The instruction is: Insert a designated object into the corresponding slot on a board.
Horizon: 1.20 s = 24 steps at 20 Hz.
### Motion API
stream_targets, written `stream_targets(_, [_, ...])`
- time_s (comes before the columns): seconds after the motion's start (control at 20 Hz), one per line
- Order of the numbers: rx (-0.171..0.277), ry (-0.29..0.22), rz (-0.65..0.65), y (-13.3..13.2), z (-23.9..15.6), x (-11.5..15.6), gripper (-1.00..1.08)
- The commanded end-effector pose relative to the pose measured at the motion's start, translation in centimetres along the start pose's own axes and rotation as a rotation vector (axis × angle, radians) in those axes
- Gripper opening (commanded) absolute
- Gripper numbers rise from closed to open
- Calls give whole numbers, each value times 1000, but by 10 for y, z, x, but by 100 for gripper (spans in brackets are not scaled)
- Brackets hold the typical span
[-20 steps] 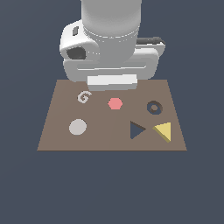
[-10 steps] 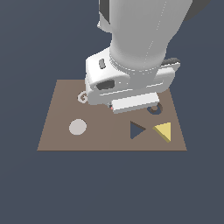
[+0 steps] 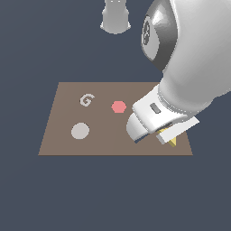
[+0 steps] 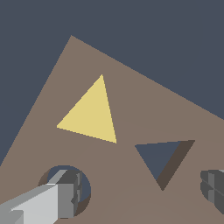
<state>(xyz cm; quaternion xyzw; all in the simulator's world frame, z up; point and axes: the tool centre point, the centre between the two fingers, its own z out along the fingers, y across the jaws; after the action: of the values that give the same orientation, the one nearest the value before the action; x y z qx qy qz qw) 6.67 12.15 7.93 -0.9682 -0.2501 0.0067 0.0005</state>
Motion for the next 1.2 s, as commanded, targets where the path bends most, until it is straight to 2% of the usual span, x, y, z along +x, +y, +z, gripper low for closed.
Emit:
stream_targets(0.0, [-2,5,-61,-13,9,15,100])
stream_targets(0.5, [-5,12,-196,-46,28,43,100])
stream_targets(1.15, [-6,12,-204,-48,49,44,100])
